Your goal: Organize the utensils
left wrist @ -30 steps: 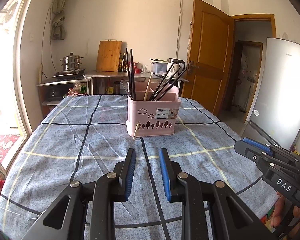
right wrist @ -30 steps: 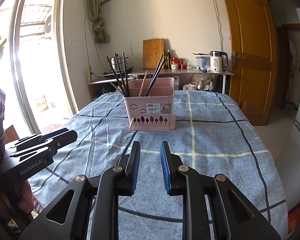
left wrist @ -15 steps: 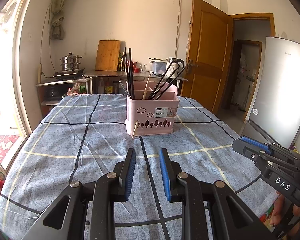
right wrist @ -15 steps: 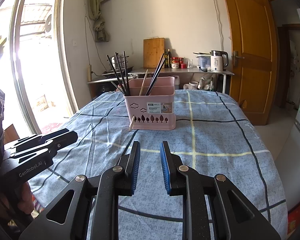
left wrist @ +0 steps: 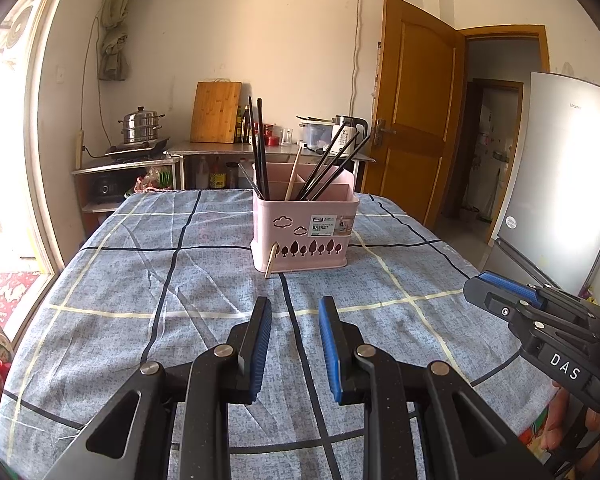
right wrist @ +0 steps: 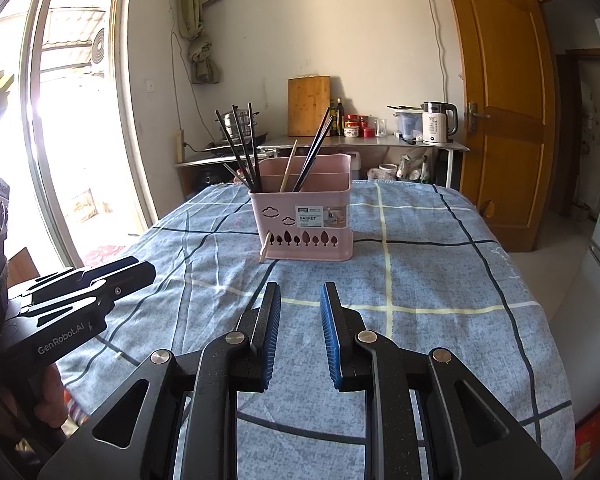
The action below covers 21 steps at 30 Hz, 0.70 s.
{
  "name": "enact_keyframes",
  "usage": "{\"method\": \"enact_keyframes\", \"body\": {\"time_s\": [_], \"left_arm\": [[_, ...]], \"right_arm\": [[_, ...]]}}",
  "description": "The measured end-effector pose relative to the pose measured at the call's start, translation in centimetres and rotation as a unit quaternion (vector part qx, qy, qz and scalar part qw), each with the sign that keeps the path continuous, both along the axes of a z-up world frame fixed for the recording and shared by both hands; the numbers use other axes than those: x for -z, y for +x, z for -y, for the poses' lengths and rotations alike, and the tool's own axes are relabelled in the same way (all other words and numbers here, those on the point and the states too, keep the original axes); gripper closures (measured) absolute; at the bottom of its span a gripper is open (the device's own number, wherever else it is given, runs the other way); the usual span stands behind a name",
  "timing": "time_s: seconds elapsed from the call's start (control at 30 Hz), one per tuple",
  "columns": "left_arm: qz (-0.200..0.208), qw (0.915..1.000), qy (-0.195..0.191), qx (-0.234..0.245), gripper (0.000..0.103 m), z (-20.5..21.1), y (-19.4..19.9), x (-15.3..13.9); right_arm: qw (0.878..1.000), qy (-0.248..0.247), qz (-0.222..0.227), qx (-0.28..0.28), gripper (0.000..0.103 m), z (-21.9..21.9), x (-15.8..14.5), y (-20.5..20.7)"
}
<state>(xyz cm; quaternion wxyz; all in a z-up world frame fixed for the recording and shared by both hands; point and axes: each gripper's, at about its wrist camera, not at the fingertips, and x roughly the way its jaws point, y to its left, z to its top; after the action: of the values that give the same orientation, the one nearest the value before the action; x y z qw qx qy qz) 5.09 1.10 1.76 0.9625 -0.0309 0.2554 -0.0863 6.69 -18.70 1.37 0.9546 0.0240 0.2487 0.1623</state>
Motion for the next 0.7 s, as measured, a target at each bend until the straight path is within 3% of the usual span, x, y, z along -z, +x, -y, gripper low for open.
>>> {"method": "enact_keyframes", "body": {"time_s": [0.7], "left_arm": [[-0.001, 1.0, 0.001, 0.002, 0.079, -0.17, -0.01, 0.05]], "right_arm": [[1.0, -0.003, -0.001, -0.003, 0.082, -0.21, -0.17, 0.07]]}}
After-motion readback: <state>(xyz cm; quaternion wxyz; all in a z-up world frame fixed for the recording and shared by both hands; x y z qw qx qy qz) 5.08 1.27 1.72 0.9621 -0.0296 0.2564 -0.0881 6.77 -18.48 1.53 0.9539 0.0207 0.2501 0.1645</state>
